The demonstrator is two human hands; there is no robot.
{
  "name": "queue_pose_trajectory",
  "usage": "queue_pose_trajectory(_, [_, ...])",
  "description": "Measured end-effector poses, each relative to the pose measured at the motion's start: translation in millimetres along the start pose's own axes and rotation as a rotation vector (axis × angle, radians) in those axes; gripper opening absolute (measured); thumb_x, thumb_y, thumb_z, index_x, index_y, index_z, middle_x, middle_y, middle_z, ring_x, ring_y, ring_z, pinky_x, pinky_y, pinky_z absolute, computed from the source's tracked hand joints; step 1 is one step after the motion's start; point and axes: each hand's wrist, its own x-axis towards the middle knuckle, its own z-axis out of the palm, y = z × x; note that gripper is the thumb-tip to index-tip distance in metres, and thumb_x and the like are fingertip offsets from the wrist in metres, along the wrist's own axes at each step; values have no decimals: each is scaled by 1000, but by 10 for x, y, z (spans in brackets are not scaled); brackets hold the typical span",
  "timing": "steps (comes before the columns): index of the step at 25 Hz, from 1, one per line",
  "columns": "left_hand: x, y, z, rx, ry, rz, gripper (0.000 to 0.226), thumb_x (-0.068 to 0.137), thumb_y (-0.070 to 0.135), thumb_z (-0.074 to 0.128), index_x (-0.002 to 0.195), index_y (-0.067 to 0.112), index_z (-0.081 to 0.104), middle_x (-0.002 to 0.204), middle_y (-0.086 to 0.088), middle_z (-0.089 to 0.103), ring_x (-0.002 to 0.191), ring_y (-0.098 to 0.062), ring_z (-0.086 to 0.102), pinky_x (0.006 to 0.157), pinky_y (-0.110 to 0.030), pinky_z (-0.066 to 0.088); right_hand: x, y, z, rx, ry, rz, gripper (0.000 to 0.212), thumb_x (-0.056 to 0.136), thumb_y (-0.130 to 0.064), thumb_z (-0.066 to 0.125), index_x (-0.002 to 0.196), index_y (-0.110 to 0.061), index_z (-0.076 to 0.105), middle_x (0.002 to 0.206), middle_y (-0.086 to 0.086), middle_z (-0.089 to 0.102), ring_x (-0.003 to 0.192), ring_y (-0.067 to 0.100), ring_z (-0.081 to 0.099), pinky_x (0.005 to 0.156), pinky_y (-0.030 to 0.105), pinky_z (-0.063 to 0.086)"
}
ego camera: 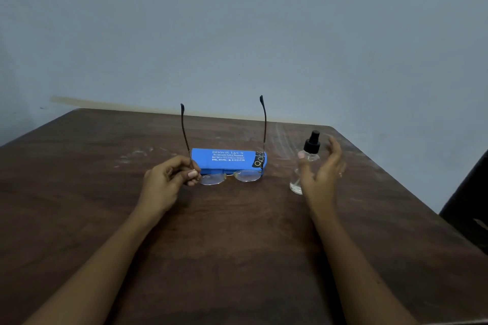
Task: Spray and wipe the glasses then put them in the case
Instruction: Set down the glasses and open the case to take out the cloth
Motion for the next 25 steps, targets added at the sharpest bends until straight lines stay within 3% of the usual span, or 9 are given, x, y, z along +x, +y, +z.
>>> queue_pose_trajectory(2, [-2, 9, -1, -3, 7, 8, 32, 79, -12, 55, 67, 18, 59, 51, 14, 64, 48, -1, 55, 57, -6, 44, -40, -115, -37, -39, 100, -217, 49, 84, -34, 45, 126, -8, 43, 116, 5, 50, 108, 2, 34, 96, 12, 29])
queue_pose_trajectory(5, [-4, 16, 0, -2, 9, 17, 34, 79, -12, 54, 65, 18, 58, 50, 15, 63, 48, 0, 54, 56, -4, 42, -124, -232, 63, 12, -12, -369, 27, 88, -15, 51, 110, -1, 57, 93, 3, 53, 82, -5, 47, 75, 7, 38])
queue_pose_trajectory(8, [4, 3, 0, 11, 10, 24, 34, 79, -12, 55, 65, 19, 58, 50, 17, 63, 48, 1, 55, 56, -4, 42, -173, -212, 245, 14, -210, -293, 23, 83, -3, 60, 106, 0, 61, 90, 5, 57, 76, -14, 53, 66, -2, 39])
queue_pose_trajectory(13, [-2, -6, -9, 26, 8, 29, 25, 79, -9, 57, 70, 14, 61, 54, 18, 65, 51, 1, 57, 56, -5, 44, -152, -145, 244, 104, -299, -165, 14, 81, 3, 62, 94, -1, 66, 88, 7, 66, 68, 7, 57, 63, 3, 43])
queue_pose_trajectory(19, [-12, -9, -23, 2, 19, 13, 29, 76, -7, 62, 63, 19, 62, 60, 16, 67, 52, 0, 56, 57, -7, 46, -149, -185, 191, 340, -440, 59, 23, 84, 2, 58, 80, -20, 60, 69, -2, 61, 57, -3, 55, 52, 9, 42])
queue_pose_trajectory(25, [-19, -59, -15, 113, 42, 0, 15, 73, -3, 66, 69, 12, 70, 64, 28, 67, 61, 8, 58, 60, -5, 44, -208, -102, 213, 495, -444, 190, 13, 86, 9, 51, 89, -1, 58, 58, -8, 69, 55, 2, 62, 56, 14, 51])
